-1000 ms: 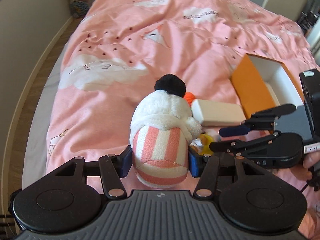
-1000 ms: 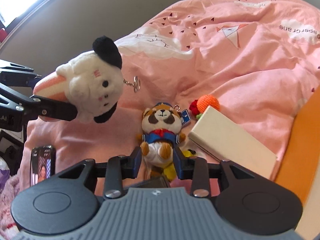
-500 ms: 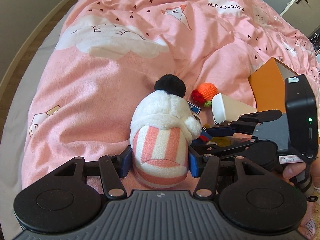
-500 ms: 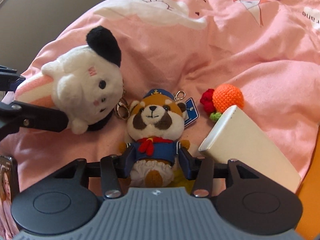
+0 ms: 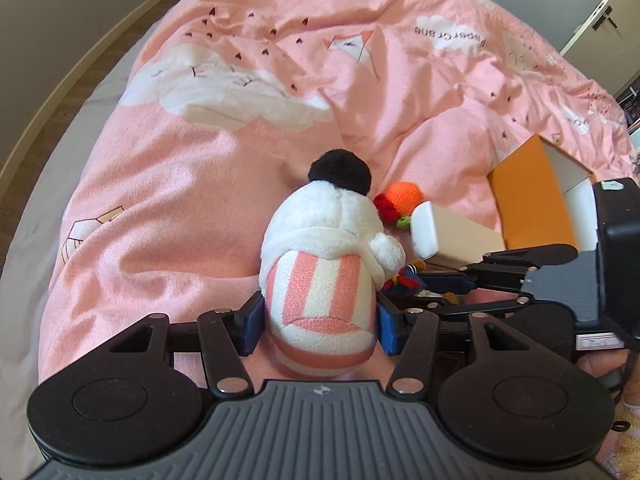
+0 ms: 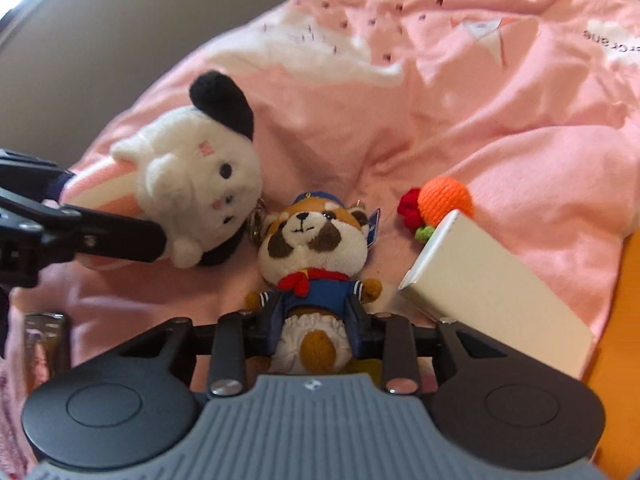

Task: Organize objects
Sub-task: 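Lift the white plush with the left tool while the right tool lifts the red-panda plush, then carry both plushes over the orange box and lower them inside, then set the white plush in the box with the left tool while the right tool places the red-panda plush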

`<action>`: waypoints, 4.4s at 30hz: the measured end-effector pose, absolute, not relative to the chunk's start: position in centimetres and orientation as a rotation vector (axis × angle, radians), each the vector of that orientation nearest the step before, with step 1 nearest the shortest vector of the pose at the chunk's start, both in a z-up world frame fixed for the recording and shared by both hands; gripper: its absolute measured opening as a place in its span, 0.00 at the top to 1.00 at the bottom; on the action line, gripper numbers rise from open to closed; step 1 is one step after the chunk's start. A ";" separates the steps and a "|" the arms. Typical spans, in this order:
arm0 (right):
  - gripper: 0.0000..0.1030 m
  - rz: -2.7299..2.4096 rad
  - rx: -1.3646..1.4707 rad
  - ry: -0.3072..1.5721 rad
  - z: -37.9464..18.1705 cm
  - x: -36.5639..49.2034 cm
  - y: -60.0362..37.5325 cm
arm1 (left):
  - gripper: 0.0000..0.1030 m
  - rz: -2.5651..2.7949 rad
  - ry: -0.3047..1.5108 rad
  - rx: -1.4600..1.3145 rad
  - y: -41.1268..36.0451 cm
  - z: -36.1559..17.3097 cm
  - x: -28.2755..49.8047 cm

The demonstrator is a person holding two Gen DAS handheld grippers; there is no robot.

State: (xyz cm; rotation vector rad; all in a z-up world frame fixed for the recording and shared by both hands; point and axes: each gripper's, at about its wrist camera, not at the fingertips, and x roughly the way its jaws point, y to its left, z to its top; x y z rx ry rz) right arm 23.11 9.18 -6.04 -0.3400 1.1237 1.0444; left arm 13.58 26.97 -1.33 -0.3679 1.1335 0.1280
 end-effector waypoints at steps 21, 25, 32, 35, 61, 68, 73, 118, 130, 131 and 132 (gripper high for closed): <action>0.67 0.651 0.012 0.820 7.2 23.2 -16.8 | 0.39 -0.205 0.784 -0.513 8.8 6.1 15.1; 0.67 0.543 0.084 0.867 5.2 24.9 -20.8 | 0.39 -0.238 0.823 -0.537 4.8 3.6 17.2; 0.67 0.450 0.136 0.953 0.0 26.8 -24.1 | 0.39 -0.114 0.888 -0.394 -0.5 -1.1 17.8; 0.67 0.461 0.111 0.983 -1.7 27.3 -24.0 | 0.39 -0.086 0.914 -0.310 -1.9 -2.4 17.5; 0.74 0.490 -0.027 1.144 -7.2 28.0 -20.2 | 0.26 -0.104 1.032 -0.099 -4.4 -4.5 18.6; 0.79 0.495 -0.020 1.148 -7.0 28.0 -20.5 | 0.25 -0.200 1.018 -0.207 -2.3 -4.4 18.3; 0.76 0.504 -0.031 1.158 -6.8 28.4 -20.5 | 0.25 -0.302 1.040 -0.364 0.5 -3.7 18.7; 0.70 0.678 -0.180 1.166 -8.6 31.9 -20.3 | 0.57 -0.556 1.585 0.584 -7.7 -11.2 33.0; 0.57 0.700 -0.215 1.157 -8.7 32.7 -19.9 | 0.32 -0.739 1.664 0.422 -6.0 -9.3 30.1; 0.56 0.702 -0.222 1.158 -8.8 32.7 -19.8 | 0.32 -0.738 1.665 0.436 -6.2 -9.5 29.5; 0.55 0.705 -0.232 1.158 -8.9 32.8 -19.7 | 0.32 -0.741 1.672 0.443 -6.3 -9.8 29.0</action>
